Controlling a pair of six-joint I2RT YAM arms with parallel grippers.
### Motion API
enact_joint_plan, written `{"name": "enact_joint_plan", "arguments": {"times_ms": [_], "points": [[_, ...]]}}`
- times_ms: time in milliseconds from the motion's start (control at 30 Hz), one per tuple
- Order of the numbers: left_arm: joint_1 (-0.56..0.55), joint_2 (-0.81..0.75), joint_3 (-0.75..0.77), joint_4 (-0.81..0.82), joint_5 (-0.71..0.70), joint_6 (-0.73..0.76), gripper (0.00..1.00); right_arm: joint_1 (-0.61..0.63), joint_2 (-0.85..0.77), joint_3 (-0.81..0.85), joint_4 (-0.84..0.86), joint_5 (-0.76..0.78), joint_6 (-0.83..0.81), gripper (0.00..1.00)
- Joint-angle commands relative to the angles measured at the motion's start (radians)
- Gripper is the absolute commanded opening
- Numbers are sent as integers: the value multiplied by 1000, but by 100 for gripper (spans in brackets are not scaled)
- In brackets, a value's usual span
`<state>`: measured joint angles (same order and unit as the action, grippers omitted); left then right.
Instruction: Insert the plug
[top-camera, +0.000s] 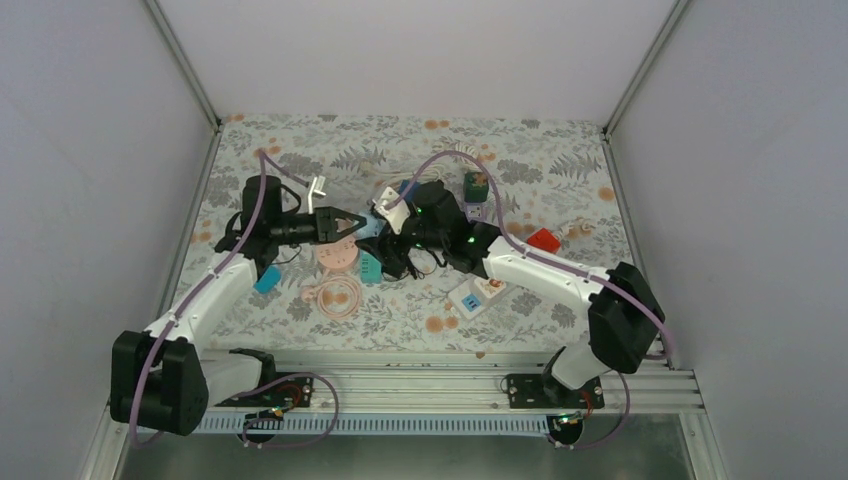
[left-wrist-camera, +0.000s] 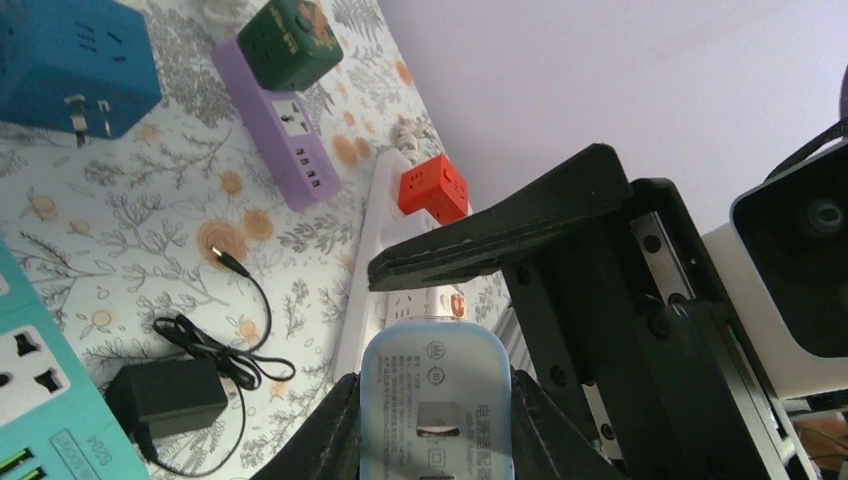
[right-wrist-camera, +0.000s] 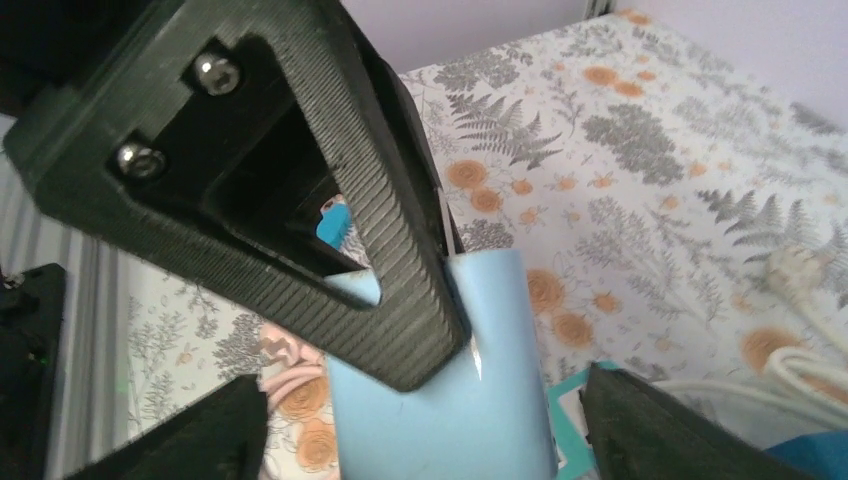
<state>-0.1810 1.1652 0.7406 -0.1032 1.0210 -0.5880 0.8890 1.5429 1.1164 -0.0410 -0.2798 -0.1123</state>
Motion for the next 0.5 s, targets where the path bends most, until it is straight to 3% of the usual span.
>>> {"name": "enact_joint_plan", "arguments": {"times_ms": [0, 33, 100, 300, 467], "points": [[-2, -39, 14, 80, -39, -16, 9, 5, -98, -62, 136, 42, 134, 89], [-3, -45, 13, 105, -44, -29, 9, 2, -136, -101, 188, 51, 179, 96], [-6, -63, 8, 176, -52, -67, 9, -8, -201, -179, 289, 47, 284, 100], [-36, -114, -25, 485, -112, -272, 9, -80, -248, -294, 550, -75, 794, 99], [-73, -138, -57, 700, -167, -448, 9, -105, -191, -254, 733, -190, 1035, 92]]}}
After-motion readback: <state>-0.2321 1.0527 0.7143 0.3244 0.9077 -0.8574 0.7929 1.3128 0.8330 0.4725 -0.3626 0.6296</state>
